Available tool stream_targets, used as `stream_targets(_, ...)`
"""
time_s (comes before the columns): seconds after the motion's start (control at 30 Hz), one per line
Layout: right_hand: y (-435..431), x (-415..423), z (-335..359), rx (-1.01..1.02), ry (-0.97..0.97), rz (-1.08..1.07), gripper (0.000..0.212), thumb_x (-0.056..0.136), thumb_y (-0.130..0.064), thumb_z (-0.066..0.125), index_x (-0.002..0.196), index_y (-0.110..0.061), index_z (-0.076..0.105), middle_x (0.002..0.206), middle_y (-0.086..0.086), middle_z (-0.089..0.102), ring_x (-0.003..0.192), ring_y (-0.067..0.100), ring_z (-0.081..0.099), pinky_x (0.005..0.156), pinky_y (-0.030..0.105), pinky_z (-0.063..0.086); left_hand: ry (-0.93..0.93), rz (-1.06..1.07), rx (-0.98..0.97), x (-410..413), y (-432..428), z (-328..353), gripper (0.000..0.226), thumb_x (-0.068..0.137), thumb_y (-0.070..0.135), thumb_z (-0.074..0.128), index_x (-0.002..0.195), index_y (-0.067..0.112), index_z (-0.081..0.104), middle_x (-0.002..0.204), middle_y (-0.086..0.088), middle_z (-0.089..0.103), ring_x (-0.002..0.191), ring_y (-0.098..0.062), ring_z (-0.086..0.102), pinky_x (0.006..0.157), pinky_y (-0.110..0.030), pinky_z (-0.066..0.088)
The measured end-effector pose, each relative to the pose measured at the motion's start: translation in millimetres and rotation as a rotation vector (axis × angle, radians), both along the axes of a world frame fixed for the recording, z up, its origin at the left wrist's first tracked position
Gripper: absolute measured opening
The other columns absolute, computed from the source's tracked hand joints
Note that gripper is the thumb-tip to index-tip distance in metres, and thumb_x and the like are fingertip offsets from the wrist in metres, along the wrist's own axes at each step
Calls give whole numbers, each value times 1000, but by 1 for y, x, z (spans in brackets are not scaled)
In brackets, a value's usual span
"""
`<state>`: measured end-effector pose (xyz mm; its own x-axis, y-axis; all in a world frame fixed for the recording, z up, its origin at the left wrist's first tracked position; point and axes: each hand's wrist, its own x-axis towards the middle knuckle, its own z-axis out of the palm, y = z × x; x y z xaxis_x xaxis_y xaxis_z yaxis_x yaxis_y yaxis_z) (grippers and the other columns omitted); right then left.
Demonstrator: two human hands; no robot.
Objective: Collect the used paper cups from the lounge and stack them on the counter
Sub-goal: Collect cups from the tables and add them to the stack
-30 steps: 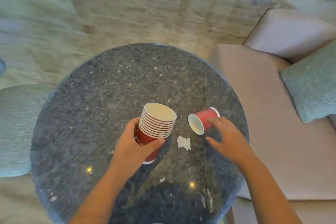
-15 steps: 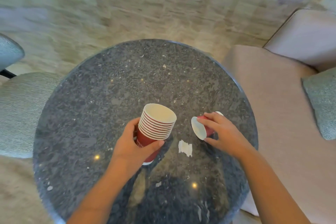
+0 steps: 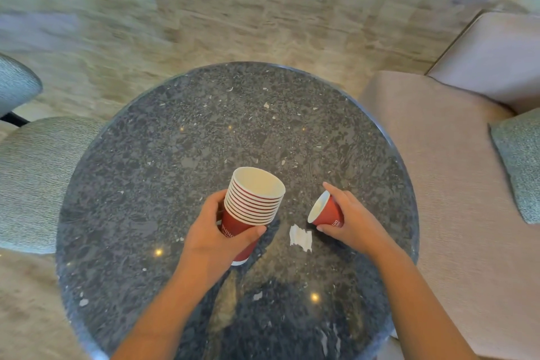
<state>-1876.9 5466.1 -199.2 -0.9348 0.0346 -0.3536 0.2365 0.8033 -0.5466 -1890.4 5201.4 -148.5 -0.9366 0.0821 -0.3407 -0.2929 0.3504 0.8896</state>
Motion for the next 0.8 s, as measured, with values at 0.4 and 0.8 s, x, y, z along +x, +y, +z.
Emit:
stream_targets(0.4,-17,24,6,-221,179,-324,84,72,-33,74,139,-30,23,138,-3,35,108,6,36,84,22,39,35,-57,-50,12,0,7,69,60,29,85,115,39,44,106,21,56,99,-2,54,79,-22,45)
stream_targets(0.8,-45,51,70,-634,603,-484,78,69,-23,77,121,-54,28,109,-48,36,103,-23,42,73,0,42,160,-270,-93,35,7,25,58,59,29,86,95,52,47,93,32,58,89,21,50,66,2,39)
